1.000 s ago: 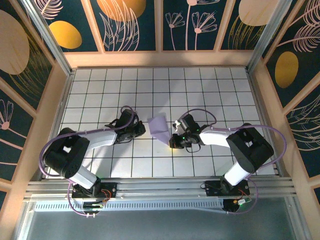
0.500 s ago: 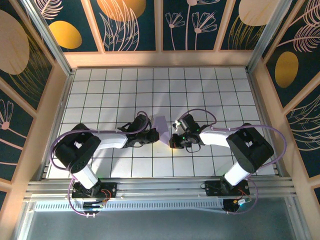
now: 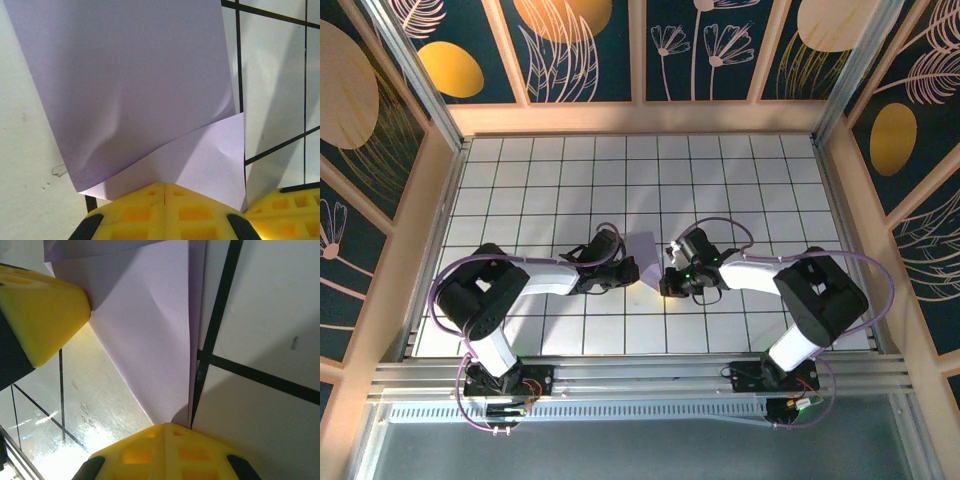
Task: Fold a paper plane with a square sheet of paper (fold left side to right side)
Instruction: Third fold the triangle at the center of the table.
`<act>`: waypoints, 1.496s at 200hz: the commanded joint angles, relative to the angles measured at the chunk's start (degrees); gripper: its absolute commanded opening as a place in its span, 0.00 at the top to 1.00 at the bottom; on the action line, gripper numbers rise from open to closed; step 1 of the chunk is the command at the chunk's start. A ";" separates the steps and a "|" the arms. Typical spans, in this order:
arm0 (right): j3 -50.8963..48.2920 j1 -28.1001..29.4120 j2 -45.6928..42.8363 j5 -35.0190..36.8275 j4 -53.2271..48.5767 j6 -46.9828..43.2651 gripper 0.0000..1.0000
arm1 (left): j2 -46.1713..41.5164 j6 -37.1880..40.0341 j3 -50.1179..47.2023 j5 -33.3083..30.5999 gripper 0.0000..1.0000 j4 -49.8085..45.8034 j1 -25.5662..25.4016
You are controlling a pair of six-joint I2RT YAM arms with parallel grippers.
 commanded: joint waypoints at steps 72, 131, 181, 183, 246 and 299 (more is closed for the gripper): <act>5.19 0.94 -2.80 -0.60 -5.04 1.39 1.00 | 2.17 0.96 0.73 -1.92 0.99 -4.22 0.23; 8.85 2.25 4.09 -0.41 -0.98 1.50 1.00 | 2.29 1.12 0.58 -1.88 1.00 -4.63 0.18; 10.03 2.83 7.65 -0.63 -0.20 1.06 1.00 | 2.19 1.12 0.60 -2.23 1.00 -5.20 0.21; 9.95 2.83 7.73 -0.56 -0.24 1.04 1.00 | 2.15 1.12 0.61 -2.23 1.00 -5.20 0.27; 4.50 2.14 6.48 0.03 -0.96 1.47 1.00 | 2.48 1.67 1.02 -3.62 1.00 -6.78 0.15; -1.18 0.95 2.11 0.07 -2.27 2.18 1.00 | 2.83 2.96 1.53 -4.94 1.00 -7.85 0.23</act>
